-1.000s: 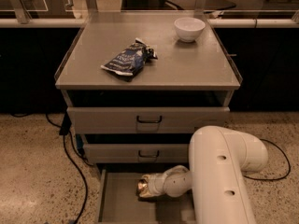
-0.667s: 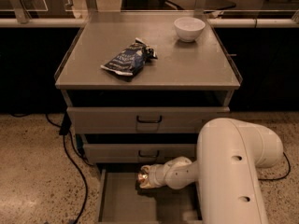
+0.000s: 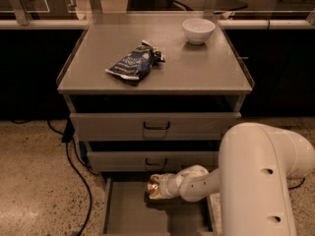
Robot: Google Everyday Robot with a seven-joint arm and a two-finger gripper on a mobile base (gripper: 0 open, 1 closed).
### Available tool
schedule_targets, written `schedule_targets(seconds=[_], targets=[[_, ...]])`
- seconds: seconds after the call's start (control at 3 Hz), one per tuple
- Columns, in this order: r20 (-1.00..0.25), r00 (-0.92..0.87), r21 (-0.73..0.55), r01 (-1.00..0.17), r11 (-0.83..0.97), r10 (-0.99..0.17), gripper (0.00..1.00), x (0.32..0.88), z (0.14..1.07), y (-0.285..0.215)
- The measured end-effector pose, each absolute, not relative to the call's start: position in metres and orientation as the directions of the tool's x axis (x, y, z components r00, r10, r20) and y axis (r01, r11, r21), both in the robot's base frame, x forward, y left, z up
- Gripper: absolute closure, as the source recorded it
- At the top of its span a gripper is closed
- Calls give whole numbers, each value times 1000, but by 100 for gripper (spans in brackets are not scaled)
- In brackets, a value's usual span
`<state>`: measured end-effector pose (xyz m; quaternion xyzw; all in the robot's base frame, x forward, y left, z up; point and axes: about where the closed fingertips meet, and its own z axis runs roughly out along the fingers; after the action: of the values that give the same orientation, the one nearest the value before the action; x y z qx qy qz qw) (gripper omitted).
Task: Pick orange can from bottom drawer and place on counter
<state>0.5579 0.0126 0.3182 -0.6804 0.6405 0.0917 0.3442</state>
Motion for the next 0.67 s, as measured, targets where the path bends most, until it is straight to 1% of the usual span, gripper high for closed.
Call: schedule_targets(seconds=[0.33, 0.67], targets=[[-549, 205, -396, -918, 36, -810, 100, 559, 361, 1], [-519, 248, -452, -892, 17, -818, 100, 572, 408, -6]])
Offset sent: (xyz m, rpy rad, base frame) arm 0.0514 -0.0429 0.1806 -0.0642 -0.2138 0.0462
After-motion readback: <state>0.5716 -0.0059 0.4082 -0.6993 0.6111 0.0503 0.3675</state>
